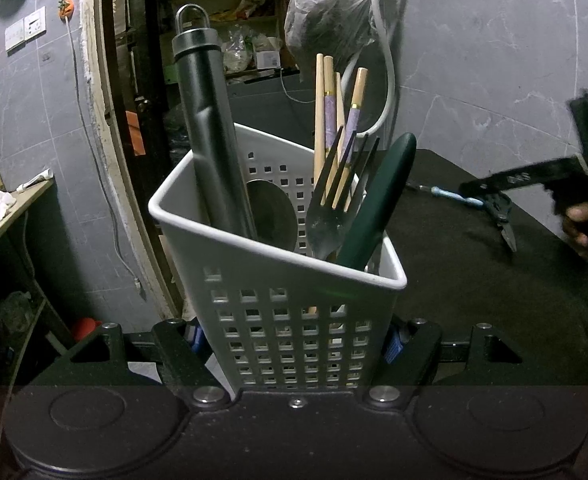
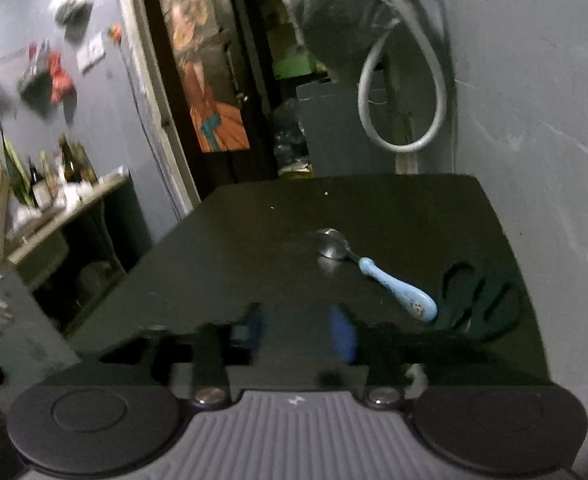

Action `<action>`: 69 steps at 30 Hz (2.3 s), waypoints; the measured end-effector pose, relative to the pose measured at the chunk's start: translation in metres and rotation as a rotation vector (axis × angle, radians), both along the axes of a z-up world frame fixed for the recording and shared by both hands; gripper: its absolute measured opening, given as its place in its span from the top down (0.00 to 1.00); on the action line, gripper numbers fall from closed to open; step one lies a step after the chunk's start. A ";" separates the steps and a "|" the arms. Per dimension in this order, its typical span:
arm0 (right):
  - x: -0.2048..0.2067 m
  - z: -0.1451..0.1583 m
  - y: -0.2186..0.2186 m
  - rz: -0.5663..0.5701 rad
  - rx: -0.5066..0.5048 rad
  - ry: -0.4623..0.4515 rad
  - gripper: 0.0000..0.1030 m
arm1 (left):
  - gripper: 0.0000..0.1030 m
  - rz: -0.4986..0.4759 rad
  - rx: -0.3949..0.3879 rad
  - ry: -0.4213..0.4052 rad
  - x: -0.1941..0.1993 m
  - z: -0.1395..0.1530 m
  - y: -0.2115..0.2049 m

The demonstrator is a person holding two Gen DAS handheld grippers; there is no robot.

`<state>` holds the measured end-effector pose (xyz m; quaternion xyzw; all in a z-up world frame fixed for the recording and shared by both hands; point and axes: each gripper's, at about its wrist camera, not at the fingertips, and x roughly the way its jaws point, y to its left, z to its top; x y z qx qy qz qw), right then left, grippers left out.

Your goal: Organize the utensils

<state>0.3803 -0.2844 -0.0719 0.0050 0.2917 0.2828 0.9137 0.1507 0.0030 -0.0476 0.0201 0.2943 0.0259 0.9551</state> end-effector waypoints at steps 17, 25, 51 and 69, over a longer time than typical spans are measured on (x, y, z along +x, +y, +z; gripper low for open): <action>0.155 -0.014 0.045 -0.031 -0.244 0.094 0.44 | 0.25 0.025 0.000 0.002 0.002 0.000 -0.003; 0.176 -0.021 0.017 -0.140 -0.187 0.098 0.23 | 0.25 0.023 0.001 0.005 0.002 -0.001 -0.003; 0.166 -0.033 0.064 0.036 -0.386 -0.035 0.94 | 0.24 0.027 0.014 0.019 0.006 0.000 -0.007; 0.054 0.081 0.052 0.012 -0.005 -0.188 0.95 | 0.26 0.016 -0.033 0.017 0.007 -0.004 0.006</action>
